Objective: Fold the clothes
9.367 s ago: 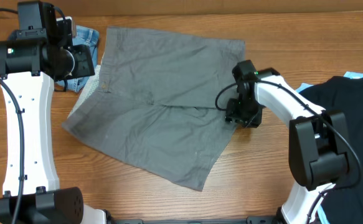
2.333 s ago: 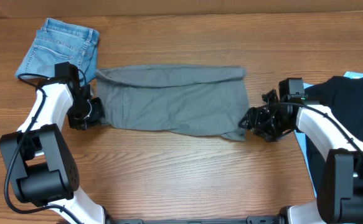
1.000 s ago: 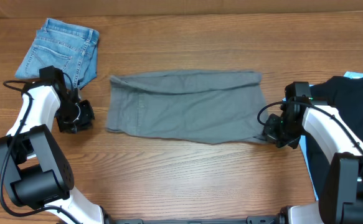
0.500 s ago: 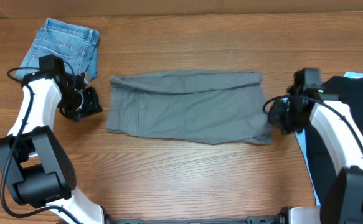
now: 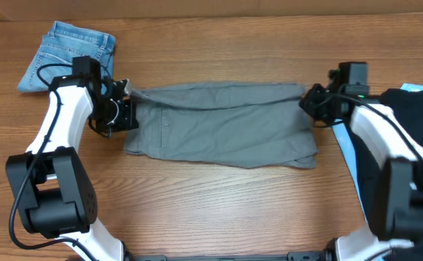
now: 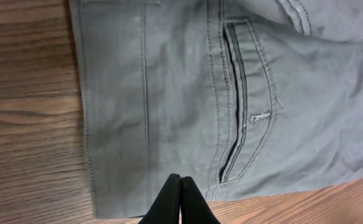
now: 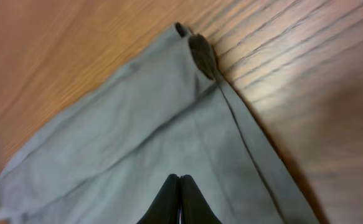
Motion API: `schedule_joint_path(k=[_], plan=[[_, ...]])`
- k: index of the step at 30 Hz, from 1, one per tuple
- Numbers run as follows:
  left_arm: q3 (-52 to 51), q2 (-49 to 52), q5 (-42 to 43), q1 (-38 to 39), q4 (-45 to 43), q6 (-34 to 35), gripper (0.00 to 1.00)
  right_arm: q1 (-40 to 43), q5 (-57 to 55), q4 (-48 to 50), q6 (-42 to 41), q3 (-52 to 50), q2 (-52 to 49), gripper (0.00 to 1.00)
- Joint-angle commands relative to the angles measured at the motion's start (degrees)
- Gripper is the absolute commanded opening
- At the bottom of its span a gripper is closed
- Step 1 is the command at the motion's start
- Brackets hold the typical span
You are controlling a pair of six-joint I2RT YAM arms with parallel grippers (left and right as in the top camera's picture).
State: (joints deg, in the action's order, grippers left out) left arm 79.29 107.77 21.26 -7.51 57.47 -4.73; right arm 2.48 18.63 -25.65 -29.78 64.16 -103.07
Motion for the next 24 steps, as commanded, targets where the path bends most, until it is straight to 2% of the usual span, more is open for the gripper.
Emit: schedule_joint_path(k=[1, 4, 8, 11, 13, 16, 21, 23, 24], plan=[[1.14, 0.33, -0.22, -0.22, 0.2, -1.46, 0.04, -2.95, 0.98, 6.32, -7.89, -0.39, -6.23, 0.04], [1.14, 0.33, 0.26, -0.15, 0.0, -1.49, 0.04, -5.46, 0.98, 18.45, -14.25, -0.39, -11.17, 0.04], [1.14, 0.33, 1.53, 0.22, -0.76, -1.14, 0.04, -6.93, 1.95, 40.61, -25.11, -0.39, -14.73, 0.04], [1.14, 0.33, 1.51, 0.76, -0.94, -0.85, 0.04, -6.54, 6.6, 56.11, -26.64, -0.35, -14.38, 0.04], [1.14, 0.33, 1.03, 1.14, -0.96, -1.03, 0.07, -5.75, 10.8, 59.95, -26.6, -0.33, -13.55, 0.04], [1.14, 0.33, 0.55, 1.46, -1.25, -1.53, 0.15, -4.04, 16.11, 51.45, -20.65, -0.33, -10.99, 0.04], [1.14, 0.33, -1.92, 1.55, -3.54, -1.49, 0.29, -1.25, 14.47, 25.99, -1.49, -0.33, -4.81, 0.05], [1.14, 0.33, -1.73, 1.53, -5.88, -1.49, 0.29, -0.44, 11.98, 17.33, 3.39, -0.33, -2.16, 0.05], [1.14, 0.33, -1.2, 1.55, -7.54, -1.49, 0.24, -0.17, 10.84, 13.31, 5.51, -0.33, -0.87, 0.05]])
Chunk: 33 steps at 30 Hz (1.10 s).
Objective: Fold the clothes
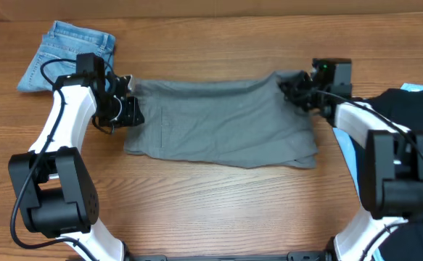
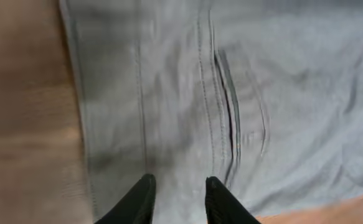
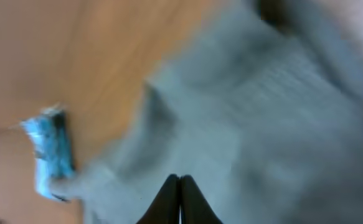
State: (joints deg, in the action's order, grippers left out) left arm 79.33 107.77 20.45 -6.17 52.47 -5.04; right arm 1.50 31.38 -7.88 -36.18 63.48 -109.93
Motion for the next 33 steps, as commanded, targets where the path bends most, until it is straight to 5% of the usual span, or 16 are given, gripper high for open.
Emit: schedule_joint_path(k=[1, 4, 18, 26, 29, 33], plan=[[1.09, 0.35, 0.17, 0.31, -4.13, -1.2, 0.16, 0.92, -2.45, -7.52, 13.27, 0.35, 7.06, 0.06], [1.07, 0.59, 1.6, 1.38, -9.29, -1.16, 0.04, 0.85, -2.84, -14.58, 16.55, 0.35, 9.81, 0.09], [1.09, 10.78, 5.99, 16.55, -25.14, -5.35, 0.04, -3.5, -4.72, -33.07, 16.7, 0.31, 11.5, 0.04], [1.31, 14.32, -2.56, 15.78, -42.6, 12.55, 0.07, -5.95, -19.15, -36.33, 13.75, 0.22, 11.45, 0.04], [4.76, 14.25, -2.56, 13.0, -40.19, 15.1, 0.08, -5.79, -21.84, -36.46, 13.38, 0.22, 11.45, 0.04], [14.25, 14.16, 0.87, 8.31, -24.92, 14.36, 0.1, -4.96, -22.75, -37.0, 13.46, 0.22, 11.45, 0.04]])
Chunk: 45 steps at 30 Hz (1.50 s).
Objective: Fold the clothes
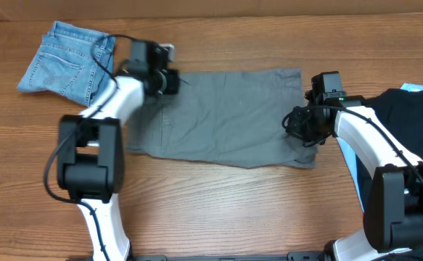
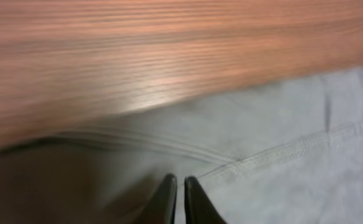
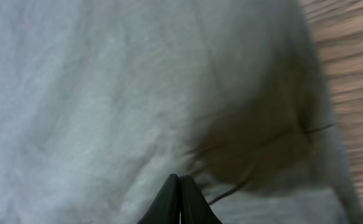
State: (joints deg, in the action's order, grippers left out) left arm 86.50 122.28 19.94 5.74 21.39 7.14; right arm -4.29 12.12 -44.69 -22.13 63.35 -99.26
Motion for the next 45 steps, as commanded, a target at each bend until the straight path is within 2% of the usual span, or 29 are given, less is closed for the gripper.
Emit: schedule_joint_path(k=[1, 3, 6, 8, 10, 11, 12, 13, 14, 15, 16, 17, 22, 25, 28, 32, 34, 36, 41, 42, 43, 45], plan=[[9.4, -0.39, 2.1, -4.57, 10.86, 1.11, 0.11, 1.2, -4.42, -0.68, -0.61, 0.35, 0.79, 0.05], [14.03, -0.5, 1.88, -6.47, 21.4, -2.45, 0.12, 1.99, -6.36, -1.33, -0.59, 0.35, 0.79, 0.06], [17.68, -0.52, -0.15, -8.59, 32.46, -7.58, 0.11, 3.34, -7.52, -1.66, -0.46, 0.35, 0.79, 0.15], [18.05, -0.52, -3.72, -9.86, 38.03, -8.33, 0.13, 4.68, -7.61, -1.77, -0.33, 0.35, 0.79, 0.23], [17.59, -0.5, -6.19, -11.06, 41.79, -8.31, 0.16, 6.12, -7.58, -1.73, -0.04, 0.35, 0.76, 0.37], [17.18, -0.5, -6.4, -11.85, 43.21, -8.31, 0.21, 6.91, -7.58, -1.77, 0.09, 0.35, 0.72, 0.46], [16.94, -0.5, -6.38, -12.5, 44.28, -8.26, 0.38, 7.5, -7.54, -1.97, 0.09, 0.35, 0.59, 0.53], [16.68, -0.5, -6.16, -13.22, 45.22, -8.15, 0.53, 8.11, -7.5, -2.29, 0.11, 0.35, 0.35, 0.56], [16.44, -0.5, -5.84, -13.7, 45.66, -8.24, 0.61, 8.55, -7.04, -2.97, 0.92, 0.35, -0.02, 0.56], [16.11, -0.5, -5.25, -14.14, 45.88, -8.28, 0.65, 8.79, -5.49, -3.74, 2.6, 0.35, -0.48, 0.52], [15.82, -0.5, -4.85, -14.47, 45.94, -8.28, 0.69, 8.87, -3.56, -4.83, 4.31, 0.33, -0.9, 0.46], [15.72, -0.5, -4.87, -14.71, 46.01, -8.28, 0.7, 8.87, -2.14, -5.95, 5.66, 0.33, -1.49, 0.44], [12.9, -0.5, -4.85, -14.67, 45.66, -8.46, 0.81, 8.81, -1.29, -8.76, 6.54, -0.72, -4.09, 0.45], [8.98, -0.48, -3.1, -14.29, 43.3, -8.5, 0.82, 8.83, 0.72, -7.5, 6.58, -3.02, -4.11, 0.45], [4.92, -0.48, -1.36, -14.05, 39.58, -8.7, 0.83, 8.83, 1.7, -6.16, 6.56, -4.44, -4.11, 0.34], [-0.44, -0.46, 1.73, -13.84, 33.14, -8.7, 0.84, 8.83, 1.7, -5.97, 6.56, -4.63, -4.11, 0.34], [-2.93, -0.46, 3.48, -13.53, 30.05, -8.72, 0.83, 8.83, 1.68, -5.92, 6.56, -4.63, -4.11, 0.34], [-5.2, -0.46, 3.91, -12.85, 27.61, -8.72, 0.77, 8.83, 1.7, -5.77, 6.54, -4.63, -4.11, 0.34], [-9.53, -0.46, 3.69, -10.58, 23.76, -8.7, 0.32, 8.81, 1.7, -5.79, 6.54, -4.63, -4.11, 0.34], [-9.77, -0.46, 3.28, -10.23, 23.69, -8.7, 0.21, 8.83, 1.7, -5.79, 6.54, -4.63, -4.11, 0.34], [-9.75, -0.46, 2.56, -10.1, 23.8, -8.66, 0.04, 8.83, 1.73, -5.81, 6.51, -4.63, -4.11, 0.33], [-9.53, -0.48, 2.56, -10.21, 24.33, -8.59, 0.04, 8.83, 1.7, -5.86, 6.56, -4.63, -4.11, 0.3]])
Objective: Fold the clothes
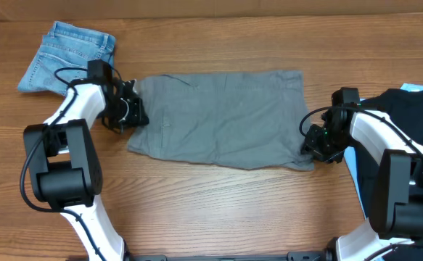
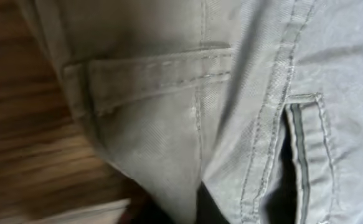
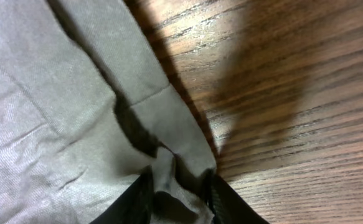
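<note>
Grey trousers (image 1: 222, 116) lie folded flat across the middle of the table. My left gripper (image 1: 129, 112) is at their left end, by the waistband. In the left wrist view the waistband cloth (image 2: 169, 124) runs down between the narrowly spaced fingers of the left gripper (image 2: 186, 210), which is shut on it; a back pocket slit (image 2: 293, 155) shows to the right. My right gripper (image 1: 315, 143) is at the near right corner. In the right wrist view the right gripper (image 3: 180, 200) stands open, with the bunched hem (image 3: 169, 168) between its fingers.
Folded blue jeans (image 1: 70, 54) lie at the far left corner. A black garment (image 1: 407, 145) is heaped at the right edge over something light blue (image 1: 414, 88). Bare wooden table (image 1: 218, 210) lies in front of the trousers.
My left gripper went from the trousers' far left corner to the left end at the waistband and is shut on it. My right gripper moved to the near right corner and opened around the hem.
Both grippers were shut at the far corners of the trousers. Then the left was open and the right corner sat farther in. Then the far edge lay straight, both grippers shut over the cloth. Now they are at the left end and the near right corner.
</note>
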Motion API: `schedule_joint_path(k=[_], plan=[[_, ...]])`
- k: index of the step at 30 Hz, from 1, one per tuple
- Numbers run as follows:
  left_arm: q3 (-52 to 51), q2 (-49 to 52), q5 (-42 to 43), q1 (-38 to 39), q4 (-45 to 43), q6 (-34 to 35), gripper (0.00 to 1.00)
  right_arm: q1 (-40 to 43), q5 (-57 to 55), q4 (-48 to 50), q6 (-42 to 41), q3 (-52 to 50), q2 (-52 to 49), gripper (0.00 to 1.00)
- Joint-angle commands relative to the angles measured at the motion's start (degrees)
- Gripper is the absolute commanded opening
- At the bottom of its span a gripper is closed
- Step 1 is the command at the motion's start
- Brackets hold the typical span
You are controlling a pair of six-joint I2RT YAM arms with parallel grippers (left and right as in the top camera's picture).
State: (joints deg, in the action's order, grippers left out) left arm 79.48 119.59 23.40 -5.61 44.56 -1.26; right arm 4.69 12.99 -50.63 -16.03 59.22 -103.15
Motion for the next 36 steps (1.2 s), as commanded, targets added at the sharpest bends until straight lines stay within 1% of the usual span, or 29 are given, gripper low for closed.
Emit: schedule_joint_path(k=[1, 2, 4, 7, 9, 12, 15, 17, 19, 21, 24, 26, 27, 29, 31, 34, 36], plan=[[-2.01, 2.21, -0.85, 0.85, 1.97, 0.11, 0.04, -0.15, 0.83, -0.04, 0.46, -0.48, -0.2, 0.29], [-1.01, 2.21, -0.87, 0.44, 3.54, 0.13, 0.04, -0.15, 0.83, -0.26, 0.48, -0.37, -0.15, 0.28], [2.08, 2.21, -1.01, -0.59, 7.74, -0.11, 0.04, -0.04, 1.27, -1.01, 1.51, 0.22, 0.02, 0.29], [9.97, 2.16, -1.55, -2.89, 16.31, -0.7, 0.05, -0.04, 1.22, -4.61, 3.96, 2.82, 0.98, 0.29], [16.37, 2.14, -1.55, -4.15, 22.03, -1.57, 0.04, -0.04, 1.27, -7.13, 3.85, 4.9, 2.21, 0.29], [27.61, 2.12, -2.08, -5.2, 30.64, -2.47, 0.04, -0.04, 1.31, -10.45, 1.7, 7.89, 4.76, 0.3], [36.06, 2.12, -3.02, -4.79, 36.11, -2.43, 0.04, -0.07, 1.36, -12.02, -0.92, 9.9, 7.21, 0.31], [39.56, 2.12, -2.99, -3.56, 38.1, -1.62, 0.04, -0.07, 1.7, -12.09, -0.94, 10.4, 8.31, 0.34], [41.07, 2.12, -1.99, -1.68, 39.26, -0.48, 0.04, -0.07, 1.7, -12.07, -0.96, 10.47, 9.05, 0.35], [41.24, 2.12, 0.76, 0.9, 39.82, 0.11, 0.04, -0.07, 1.7, -12.28, -1.25, 10.45, 9.09, 0.35], [41.24, 2.12, 5.7, 6.51, 39.36, 0.31, 0.04, -0.07, 1.68, -12.17, -1.6, 10.45, 9.07, 0.35], [41.22, 2.12, 6.49, 10.8, 38.01, 2.08, 0.04, -0.07, 1.68, -11.85, -1.62, 10.45, 9.07, 0.35], [41.09, 2.14, 5.6, 14.58, 36.33, 4.02, 0.04, -0.07, 1.68, -11.63, -1.64, 10.43, 9.07, 0.36], [40.89, 2.14, 3.28, 19.15, 34.36, 6.71, 0.04, -0.07, 1.68, -11.63, -1.81, 10.43, 9.07, 0.36], [40.85, 2.16, -1.01, 23.98, 32.79, 10.4, 0.04, -0.07, 1.68, -11.47, -1.81, 10.38, 9.07, 0.37], [40.5, 2.29, -8.0, 29.77, 30.69, 15.13, 0.04, -0.07, 1.68, -11.37, -2.01, 10.38, 9.07, 0.38], [40.13, 2.82, -9.99, 33.18, 28.72, 16.94, 0.04, -0.07, 1.68, -11.32, -2.01, 10.38, 9.07, 0.39]])
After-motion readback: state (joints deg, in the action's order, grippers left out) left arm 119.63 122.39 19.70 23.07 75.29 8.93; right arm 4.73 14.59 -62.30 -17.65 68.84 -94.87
